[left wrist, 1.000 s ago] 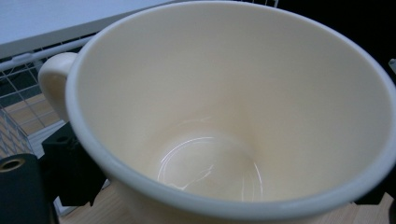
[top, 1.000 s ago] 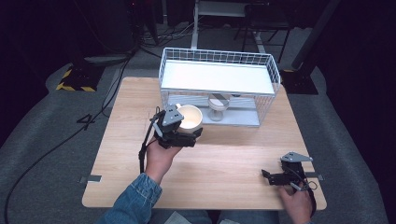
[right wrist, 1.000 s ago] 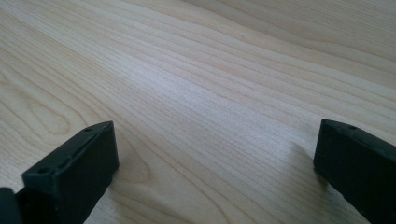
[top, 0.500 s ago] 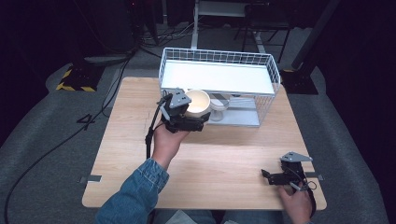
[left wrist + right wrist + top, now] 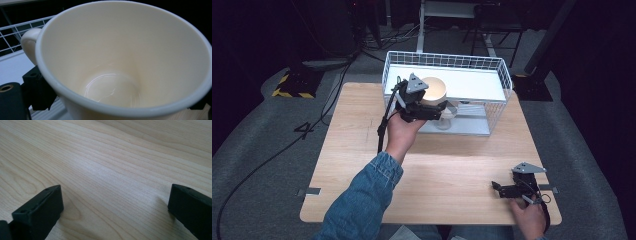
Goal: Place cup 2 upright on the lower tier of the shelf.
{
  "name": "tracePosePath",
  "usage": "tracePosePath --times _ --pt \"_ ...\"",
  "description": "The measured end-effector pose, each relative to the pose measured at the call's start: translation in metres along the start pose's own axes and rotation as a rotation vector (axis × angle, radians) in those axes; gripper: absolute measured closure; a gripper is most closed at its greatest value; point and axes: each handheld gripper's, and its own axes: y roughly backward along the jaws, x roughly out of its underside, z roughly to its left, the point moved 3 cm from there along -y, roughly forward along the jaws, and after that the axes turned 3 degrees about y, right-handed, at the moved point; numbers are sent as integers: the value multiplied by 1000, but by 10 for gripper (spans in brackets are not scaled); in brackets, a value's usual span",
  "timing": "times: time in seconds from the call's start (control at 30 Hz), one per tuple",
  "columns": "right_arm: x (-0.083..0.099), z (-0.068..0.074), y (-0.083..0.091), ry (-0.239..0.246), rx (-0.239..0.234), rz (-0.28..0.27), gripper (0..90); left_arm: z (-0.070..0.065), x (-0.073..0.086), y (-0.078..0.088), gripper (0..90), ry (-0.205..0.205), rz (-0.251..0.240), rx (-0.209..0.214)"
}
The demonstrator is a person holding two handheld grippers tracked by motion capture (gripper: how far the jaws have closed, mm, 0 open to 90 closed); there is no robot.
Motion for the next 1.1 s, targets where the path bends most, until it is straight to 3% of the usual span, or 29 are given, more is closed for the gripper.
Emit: tracePosePath --times 0.27,0.53,0.83,1.1 --pt "0 0 0 -1 1 0 0 3 -13 -18 86 2 -5 -3" --pt "0 0 0 -1 2 0 0 8 -22 -40 86 25 -19 -24" --pt "0 0 0 -3 3 1 0 11 -32 -61 86 21 -16 -50" --pt "-1 0 0 -6 3 0 0 19 -39 -84 86 79 -19 -69"
